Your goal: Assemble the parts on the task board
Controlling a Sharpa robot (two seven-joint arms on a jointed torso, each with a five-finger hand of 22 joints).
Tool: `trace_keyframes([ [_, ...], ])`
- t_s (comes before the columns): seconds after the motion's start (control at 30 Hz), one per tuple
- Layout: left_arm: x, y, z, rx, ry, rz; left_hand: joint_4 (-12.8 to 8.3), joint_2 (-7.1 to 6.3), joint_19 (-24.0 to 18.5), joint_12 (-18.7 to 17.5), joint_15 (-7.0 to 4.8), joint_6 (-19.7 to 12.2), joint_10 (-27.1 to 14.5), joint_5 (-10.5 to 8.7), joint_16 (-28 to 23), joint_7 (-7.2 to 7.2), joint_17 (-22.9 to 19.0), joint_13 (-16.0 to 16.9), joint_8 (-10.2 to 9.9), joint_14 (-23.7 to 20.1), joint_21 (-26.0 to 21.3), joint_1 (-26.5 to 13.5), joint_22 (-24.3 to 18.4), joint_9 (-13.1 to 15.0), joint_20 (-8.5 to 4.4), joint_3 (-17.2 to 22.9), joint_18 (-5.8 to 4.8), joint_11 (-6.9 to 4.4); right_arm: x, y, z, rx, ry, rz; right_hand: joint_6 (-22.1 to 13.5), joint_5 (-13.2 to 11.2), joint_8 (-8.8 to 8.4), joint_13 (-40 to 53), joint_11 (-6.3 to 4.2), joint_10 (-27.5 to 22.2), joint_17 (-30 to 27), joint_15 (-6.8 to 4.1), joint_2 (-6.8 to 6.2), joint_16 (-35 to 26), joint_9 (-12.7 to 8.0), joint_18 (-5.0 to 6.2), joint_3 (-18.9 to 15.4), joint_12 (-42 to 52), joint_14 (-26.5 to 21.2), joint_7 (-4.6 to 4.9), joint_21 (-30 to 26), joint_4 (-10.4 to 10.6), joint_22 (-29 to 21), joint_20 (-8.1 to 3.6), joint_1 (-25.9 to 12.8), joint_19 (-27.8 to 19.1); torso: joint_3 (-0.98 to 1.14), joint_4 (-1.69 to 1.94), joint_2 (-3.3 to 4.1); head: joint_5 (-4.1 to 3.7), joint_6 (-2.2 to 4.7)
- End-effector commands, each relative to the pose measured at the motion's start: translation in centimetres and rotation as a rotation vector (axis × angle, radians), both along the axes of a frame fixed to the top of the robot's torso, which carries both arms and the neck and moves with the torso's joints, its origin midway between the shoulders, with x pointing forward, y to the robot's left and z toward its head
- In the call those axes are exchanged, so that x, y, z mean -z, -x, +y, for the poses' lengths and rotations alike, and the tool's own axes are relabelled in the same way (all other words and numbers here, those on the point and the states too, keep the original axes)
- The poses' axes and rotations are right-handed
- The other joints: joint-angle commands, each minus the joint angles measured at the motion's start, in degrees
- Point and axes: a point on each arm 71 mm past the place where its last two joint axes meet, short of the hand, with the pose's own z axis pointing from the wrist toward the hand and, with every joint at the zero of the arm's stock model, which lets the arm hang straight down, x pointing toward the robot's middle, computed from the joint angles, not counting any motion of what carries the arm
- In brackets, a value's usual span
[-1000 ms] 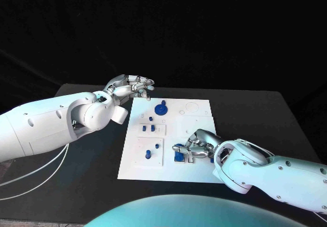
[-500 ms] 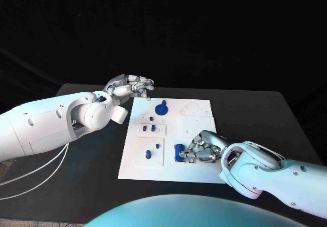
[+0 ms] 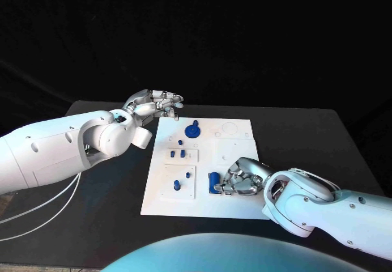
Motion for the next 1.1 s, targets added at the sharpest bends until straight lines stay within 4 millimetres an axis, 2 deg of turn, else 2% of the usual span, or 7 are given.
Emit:
trace_keyframes([
  [0.03,-0.1,0.0,-0.3,0.013,0.012,-0.002,0.17,0.36,0.35,-0.34,0.07,-0.31,-0.04,0.16,-0.28,-0.01,0.05,-0.08,0.28,-0.25,-0.37,-0.16,0.08,-0.03,-0.05,-0.07,0.45,0.22,0.3,-0.2,0.2,-0.011,0.025,0.01,0.36,0.6,-0.03,11.08,-0.53,3.24,14.61,-0.39,0.93,0.29,0.1,-0.58,0.19,0.27,5.76,-0.02,0.18,0.17,14.77,-0.41,0.16,5.45,-0.03,0.04,0.04,0.03,0.0],
  [0.2,-0.1,0.0,-0.3,0.014,0.012,-0.002,0.17,0.36,0.35,-0.34,0.07,-0.31,-0.04,0.16,-0.28,-0.01,0.05,-0.08,0.28,-0.25,-0.37,-0.16,0.08,-0.03,-0.05,-0.07,0.45,0.22,0.6,-0.5,0.3,-0.013,0.039,0.007,0.39,1.02,-0.05,11.16,-0.61,3.3,14.6,-0.45,1.34,0.28,0.17,-0.59,0.36,0.37,5.76,-0.13,0.19,0.04,14.77,-0.47,0.6,5.46,-0.02,0.06,0.01,0.07,0.0],
  [0.33,-0.1,0.1,-0.3,0.014,0.012,-0.002,0.17,0.36,0.35,-0.34,0.07,-0.31,-0.04,0.16,-0.28,-0.01,0.05,-0.08,0.28,-0.25,-0.37,-0.16,0.08,-0.03,-0.05,-0.07,0.45,0.22,0.8,-0.7,0.3,-0.03,0.052,-0.001,0.38,1.02,-0.08,11.19,-0.64,3.32,14.57,-0.49,1.64,0.27,0.19,-0.56,0.52,0.4,5.75,-0.16,0.1,0.05,14.75,-0.49,0.88,5.41,-0.14,0.06,-0.07,0.14,0.0],
  [0.43,-0.1,0.1,-0.3,0.014,0.012,-0.002,0.17,0.36,0.35,-0.34,0.07,-0.31,-0.04,0.16,-0.28,-0.01,0.05,-0.08,0.28,-0.25,-0.37,-0.16,0.08,-0.03,-0.05,-0.07,0.45,0.22,0.9,-0.7,0.3,-0.047,0.057,0.0,0.27,0.78,-0.14,11.18,-0.65,3.3,14.57,-0.52,1.32,0.27,0.23,-0.57,0.43,0.36,5.75,-0.16,0.11,-0.07,14.75,-0.52,1.32,5.41,-0.2,0.06,-0.07,0.1,0.0],
  [0.6,-0.1,0.1,-0.2,0.015,0.011,0.0,0.17,0.36,0.35,-0.34,0.07,-0.31,-0.04,0.16,-0.28,-0.01,0.05,-0.08,0.28,-0.25,-0.37,-0.16,0.08,-0.03,-0.05,-0.07,0.45,0.22,0.9,-0.6,0.3,-0.07,0.06,0.006,0.21,0.61,-0.19,11.1,-0.66,3.24,14.47,-0.53,0.85,0.23,0.27,-0.56,0.26,0.23,5.73,-0.16,0.08,-0.13,14.74,-0.55,1.74,5.4,-0.03,0.06,-0.03,0.1,0.0],
  [0.87,-0.1,0.1,-0.2,0.015,0.011,0.001,0.17,0.36,0.35,-0.34,0.07,-0.31,-0.04,0.16,-0.28,-0.01,0.05,-0.08,0.28,-0.25,-0.37,-0.16,0.08,-0.03,-0.05,-0.07,0.45,0.22,0.9,-0.5,0.4,-0.084,0.072,0.0,0.12,-0.09,-0.41,11.02,-0.71,3.14,14.41,-0.58,-0.26,0.21,0.39,-0.5,0.14,0.01,5.71,-0.23,-0.17,-0.28,14.66,-0.61,4.49,5.28,-0.01,0.01,0.01,0.22,0.0],
  [1.1,-0.1,0.1,-0.2,0.014,0.011,-0.001,0.17,0.36,0.35,-0.34,0.07,-0.31,-0.04,0.16,-0.28,-0.01,0.05,-0.08,0.28,-0.25,-0.37,-0.16,0.08,-0.03,-0.05,-0.07,0.45,0.22,0.4,-0.9,-0.7,-0.02,0.056,-0.066,-0.01,-0.41,-0.57,10.65,-0.73,2.85,14.18,-0.6,-0.71,0.12,0.49,-0.43,0.31,-0.61,5.66,-0.23,-0.47,-0.34,14.57,-0.64,6.38,5.14,0.03,-0.09,-0.06,0.03,0.0],
])
